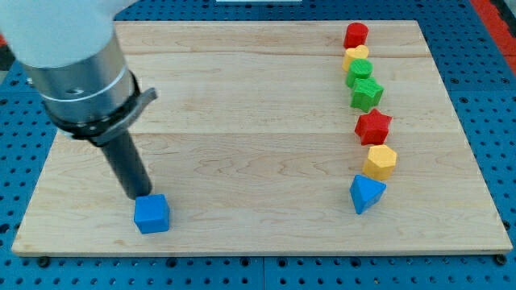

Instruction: Place the blue cube to the bottom center of the board

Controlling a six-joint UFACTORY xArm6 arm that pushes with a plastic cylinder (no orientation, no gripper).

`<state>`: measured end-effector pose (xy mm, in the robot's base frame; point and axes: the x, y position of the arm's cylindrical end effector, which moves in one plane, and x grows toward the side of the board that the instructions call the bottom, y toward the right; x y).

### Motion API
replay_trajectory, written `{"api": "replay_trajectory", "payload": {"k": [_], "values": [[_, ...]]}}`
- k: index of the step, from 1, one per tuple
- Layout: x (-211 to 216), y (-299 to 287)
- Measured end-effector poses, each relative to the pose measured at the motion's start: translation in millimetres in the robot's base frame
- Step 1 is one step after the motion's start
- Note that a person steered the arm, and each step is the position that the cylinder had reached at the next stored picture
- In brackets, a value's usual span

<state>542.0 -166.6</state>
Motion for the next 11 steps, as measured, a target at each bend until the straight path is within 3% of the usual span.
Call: {"api": "replay_trajectory", "payload": {"k": [1, 2, 5, 7, 10, 11], "values": [[5.6, -40.0], [13.1, -38.1], [30.1, 60.3], [65.5, 52.9], [66.4, 106.7], [77.0, 67.6]]}}
